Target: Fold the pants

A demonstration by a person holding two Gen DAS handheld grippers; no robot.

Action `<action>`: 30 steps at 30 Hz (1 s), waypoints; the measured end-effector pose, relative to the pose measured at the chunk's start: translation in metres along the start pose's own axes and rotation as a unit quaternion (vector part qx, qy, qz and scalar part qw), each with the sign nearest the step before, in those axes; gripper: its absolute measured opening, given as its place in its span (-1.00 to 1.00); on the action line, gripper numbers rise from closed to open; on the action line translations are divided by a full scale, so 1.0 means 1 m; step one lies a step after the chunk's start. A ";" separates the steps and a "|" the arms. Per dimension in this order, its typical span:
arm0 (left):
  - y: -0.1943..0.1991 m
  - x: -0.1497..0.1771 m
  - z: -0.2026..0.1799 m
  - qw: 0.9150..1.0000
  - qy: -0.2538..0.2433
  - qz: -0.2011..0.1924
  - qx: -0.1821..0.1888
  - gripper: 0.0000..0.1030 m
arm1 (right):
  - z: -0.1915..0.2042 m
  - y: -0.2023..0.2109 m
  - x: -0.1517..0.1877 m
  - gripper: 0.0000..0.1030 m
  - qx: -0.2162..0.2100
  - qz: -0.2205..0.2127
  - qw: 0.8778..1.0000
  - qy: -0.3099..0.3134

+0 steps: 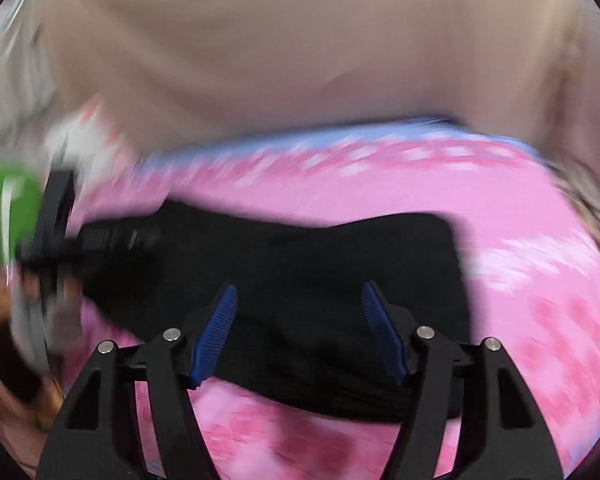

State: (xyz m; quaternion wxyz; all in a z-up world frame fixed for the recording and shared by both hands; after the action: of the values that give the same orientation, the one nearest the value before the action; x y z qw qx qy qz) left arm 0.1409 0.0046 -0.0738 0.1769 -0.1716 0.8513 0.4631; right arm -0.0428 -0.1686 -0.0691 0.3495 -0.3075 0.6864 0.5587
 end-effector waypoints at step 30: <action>0.011 0.000 0.041 0.995 0.046 -0.007 0.086 -0.75 | 0.019 -0.080 0.003 -0.58 -0.110 0.059 0.990 -0.062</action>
State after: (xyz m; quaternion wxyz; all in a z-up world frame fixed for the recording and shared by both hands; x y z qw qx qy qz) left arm 0.1419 0.0449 -0.0866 0.1548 -0.1823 0.8942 0.3783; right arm 0.0236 -0.1649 -0.1181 0.3221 -0.2680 0.6147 0.6682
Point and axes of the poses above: each gripper's, at about its wrist camera, not at the fingertips, and y roughly against the way its jaws point, z to its left, x to its underside, the point moved 5 cm from there along -y, roughly the way its jaws point, and after that the axes turned 7 degrees about y, right-handed, at the moved point
